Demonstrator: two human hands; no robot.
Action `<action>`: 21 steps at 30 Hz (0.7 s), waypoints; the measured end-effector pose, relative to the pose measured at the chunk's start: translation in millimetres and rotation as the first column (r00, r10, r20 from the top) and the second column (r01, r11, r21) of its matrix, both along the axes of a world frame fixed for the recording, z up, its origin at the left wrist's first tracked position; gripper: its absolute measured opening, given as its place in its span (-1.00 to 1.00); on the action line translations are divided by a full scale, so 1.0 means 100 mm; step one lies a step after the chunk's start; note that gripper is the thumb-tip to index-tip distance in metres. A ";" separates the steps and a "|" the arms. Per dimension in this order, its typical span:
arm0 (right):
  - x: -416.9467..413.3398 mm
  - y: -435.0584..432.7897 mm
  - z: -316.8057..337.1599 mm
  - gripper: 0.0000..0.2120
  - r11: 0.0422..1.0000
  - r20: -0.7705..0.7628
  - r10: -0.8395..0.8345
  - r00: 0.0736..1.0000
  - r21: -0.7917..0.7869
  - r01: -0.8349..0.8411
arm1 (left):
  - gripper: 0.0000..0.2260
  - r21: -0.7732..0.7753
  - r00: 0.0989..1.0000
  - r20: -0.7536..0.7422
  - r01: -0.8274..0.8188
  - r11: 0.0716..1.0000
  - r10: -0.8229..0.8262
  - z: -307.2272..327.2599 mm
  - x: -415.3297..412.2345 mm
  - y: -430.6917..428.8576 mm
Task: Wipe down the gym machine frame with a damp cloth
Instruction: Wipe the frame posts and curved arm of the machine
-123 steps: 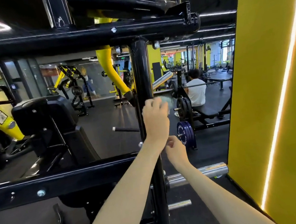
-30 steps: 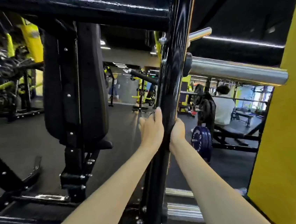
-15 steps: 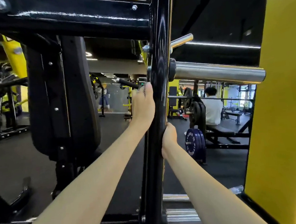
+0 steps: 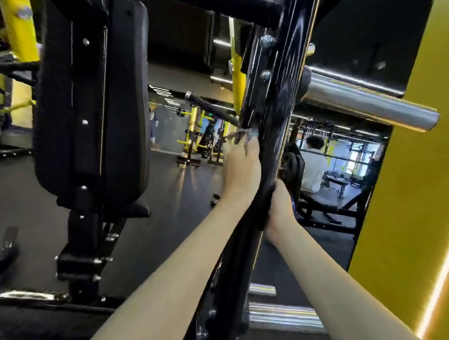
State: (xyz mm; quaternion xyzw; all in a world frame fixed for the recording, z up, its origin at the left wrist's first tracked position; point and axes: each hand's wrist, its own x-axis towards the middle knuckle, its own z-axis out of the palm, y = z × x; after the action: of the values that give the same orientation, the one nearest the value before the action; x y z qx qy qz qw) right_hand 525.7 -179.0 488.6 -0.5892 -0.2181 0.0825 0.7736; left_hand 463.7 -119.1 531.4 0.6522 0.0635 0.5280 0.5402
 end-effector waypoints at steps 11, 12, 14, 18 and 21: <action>0.16 -0.16 -0.42 -0.51 0.975 0.075 0.010 0.997 -0.220 0.007 | -0.70 -0.202 0.927 -0.318 0.140 0.969 -0.200 -1.14 0.01 0.25; 0.16 -0.12 -0.45 -0.49 0.980 0.037 0.015 0.999 -0.199 -0.008 | -0.73 -0.126 0.956 -0.260 0.108 0.986 -0.138 -0.97 -0.01 0.21; 0.14 -0.06 -0.51 -0.48 0.990 -0.002 0.034 0.999 -0.136 -0.034 | -0.74 0.014 0.986 -0.160 0.050 0.999 -0.047 -0.63 -0.01 0.13; 0.12 -0.03 -0.51 -0.52 0.992 0.024 0.063 0.998 -0.111 -0.060 | -0.74 -0.006 0.988 -0.144 0.050 0.999 -0.051 -0.82 0.14 0.19; 0.10 -0.08 -0.55 -0.47 0.987 0.044 0.027 0.999 -0.157 -0.020 | -0.74 -0.162 0.927 -0.362 0.037 0.986 -0.095 -1.69 0.13 0.26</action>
State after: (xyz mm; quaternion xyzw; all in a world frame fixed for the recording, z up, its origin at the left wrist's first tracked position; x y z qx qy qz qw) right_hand 536.1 -186.7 434.0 -0.6473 -0.2357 0.0951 0.7186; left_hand 477.2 -93.2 362.3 0.6982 0.1820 0.3713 0.5844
